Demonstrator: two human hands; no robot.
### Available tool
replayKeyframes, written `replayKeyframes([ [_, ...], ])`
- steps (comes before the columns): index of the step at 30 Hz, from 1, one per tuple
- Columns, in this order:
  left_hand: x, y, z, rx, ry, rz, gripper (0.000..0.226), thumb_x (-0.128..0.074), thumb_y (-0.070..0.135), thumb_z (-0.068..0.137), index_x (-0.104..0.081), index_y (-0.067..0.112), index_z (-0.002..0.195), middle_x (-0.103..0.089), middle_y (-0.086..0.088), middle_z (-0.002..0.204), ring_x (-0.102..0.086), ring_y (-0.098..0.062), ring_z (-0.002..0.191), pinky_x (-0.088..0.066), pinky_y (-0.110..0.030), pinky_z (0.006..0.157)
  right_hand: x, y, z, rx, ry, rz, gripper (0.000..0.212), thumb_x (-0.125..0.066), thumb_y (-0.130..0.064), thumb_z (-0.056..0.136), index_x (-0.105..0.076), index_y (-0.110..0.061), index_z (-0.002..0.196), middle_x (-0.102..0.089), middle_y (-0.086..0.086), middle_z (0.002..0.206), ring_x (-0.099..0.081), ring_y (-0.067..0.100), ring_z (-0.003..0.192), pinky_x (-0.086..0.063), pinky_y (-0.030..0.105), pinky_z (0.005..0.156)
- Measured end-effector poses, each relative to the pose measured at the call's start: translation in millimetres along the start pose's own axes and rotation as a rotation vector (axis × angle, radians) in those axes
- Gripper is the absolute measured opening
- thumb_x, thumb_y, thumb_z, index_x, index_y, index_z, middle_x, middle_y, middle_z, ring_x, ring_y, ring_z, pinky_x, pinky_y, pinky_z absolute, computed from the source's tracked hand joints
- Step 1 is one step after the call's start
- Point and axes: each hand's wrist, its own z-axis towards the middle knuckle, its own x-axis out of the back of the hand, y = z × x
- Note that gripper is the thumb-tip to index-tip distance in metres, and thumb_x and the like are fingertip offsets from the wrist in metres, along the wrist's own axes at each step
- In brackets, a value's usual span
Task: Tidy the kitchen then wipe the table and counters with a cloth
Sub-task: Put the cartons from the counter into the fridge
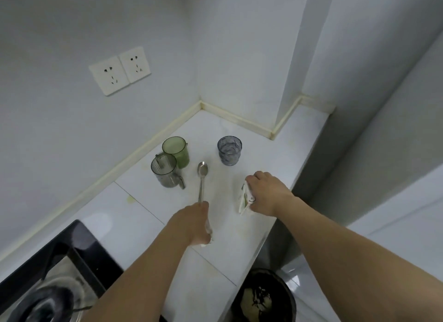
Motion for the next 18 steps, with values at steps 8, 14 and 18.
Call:
replayKeyframes([
  [8, -18.1, -16.3, 26.5, 0.001, -0.038, 0.041, 0.071, -0.071, 0.039, 0.075, -0.036, 0.015, 0.131, -0.050, -0.003, 0.119, -0.054, -0.022, 0.107, -0.049, -0.033, 0.087, -23.8, 0.6, 37.9, 0.029, -0.040, -0.022, 0.049, -0.062, -0.023, 0.080, -0.045, -0.013, 0.124, -0.047, 0.005, 0.121, -0.045, 0.025, 0.112, -0.036, 0.030, 0.090],
  [14, -18.5, -17.7, 21.3, 0.005, -0.082, 0.019, 0.103, -0.073, 0.047, 0.074, -0.012, 0.017, 0.151, -0.040, -0.004, 0.138, -0.045, -0.025, 0.123, -0.044, -0.037, 0.099, -23.4, 5.3, 23.5, -0.034, -0.096, 0.049, 0.077, -0.063, -0.029, 0.084, -0.022, -0.014, 0.148, -0.033, 0.006, 0.149, -0.037, 0.026, 0.133, -0.031, 0.033, 0.107],
  [18, 3.6, -6.1, 3.6, 0.037, -0.075, -0.108, 0.104, -0.068, 0.053, 0.080, -0.004, 0.020, 0.155, -0.028, -0.005, 0.152, -0.037, -0.025, 0.134, -0.038, -0.038, 0.106, 11.8, 11.8, -16.2, -0.054, -0.091, 0.051, 0.081, -0.057, -0.032, 0.091, -0.008, -0.014, 0.153, -0.017, 0.005, 0.159, -0.024, 0.023, 0.143, -0.021, 0.033, 0.115],
])
